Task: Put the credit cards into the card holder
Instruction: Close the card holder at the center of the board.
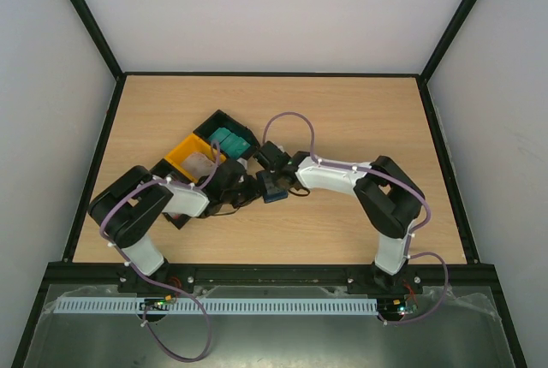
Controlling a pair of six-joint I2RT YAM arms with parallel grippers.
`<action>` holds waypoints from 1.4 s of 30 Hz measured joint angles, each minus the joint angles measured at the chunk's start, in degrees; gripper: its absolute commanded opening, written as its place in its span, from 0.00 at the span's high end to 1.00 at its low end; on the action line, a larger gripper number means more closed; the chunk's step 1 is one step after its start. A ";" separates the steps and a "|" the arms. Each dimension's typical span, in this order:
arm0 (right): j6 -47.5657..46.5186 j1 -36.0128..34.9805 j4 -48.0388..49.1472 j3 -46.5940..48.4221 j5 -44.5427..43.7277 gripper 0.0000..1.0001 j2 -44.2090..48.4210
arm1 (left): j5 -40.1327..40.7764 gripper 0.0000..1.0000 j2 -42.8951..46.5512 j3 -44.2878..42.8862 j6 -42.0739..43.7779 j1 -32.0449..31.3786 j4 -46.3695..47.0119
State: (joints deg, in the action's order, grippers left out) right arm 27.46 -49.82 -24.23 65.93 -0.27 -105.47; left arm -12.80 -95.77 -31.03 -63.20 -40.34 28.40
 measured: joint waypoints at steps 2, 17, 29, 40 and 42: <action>0.59 -0.70 -0.28 0.28 -1.55 0.98 -0.35 | -0.44 0.82 -0.13 0.13 -0.22 0.17 0.42; 4.87 -4.39 -1.14 1.77 -9.60 0.98 -2.99 | -2.60 0.84 -0.35 2.14 -2.43 1.27 4.11; 2.23 -3.08 -0.13 1.22 -5.31 0.95 -3.23 | -3.65 0.84 -0.68 2.89 -2.86 1.79 5.66; 2.38 -1.16 2.10 1.03 -0.85 0.91 -3.21 | -4.15 0.84 -0.81 3.13 -2.89 2.12 6.27; 2.82 -0.70 2.43 1.05 0.11 0.91 -2.86 | -4.17 0.84 -0.81 3.13 -2.86 2.12 6.27</action>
State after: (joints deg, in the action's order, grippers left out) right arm 30.28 -50.52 -21.80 66.98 -0.16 -108.33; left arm -16.97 -96.57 -27.90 -66.06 -38.22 34.68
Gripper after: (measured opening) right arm 0.091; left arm 0.158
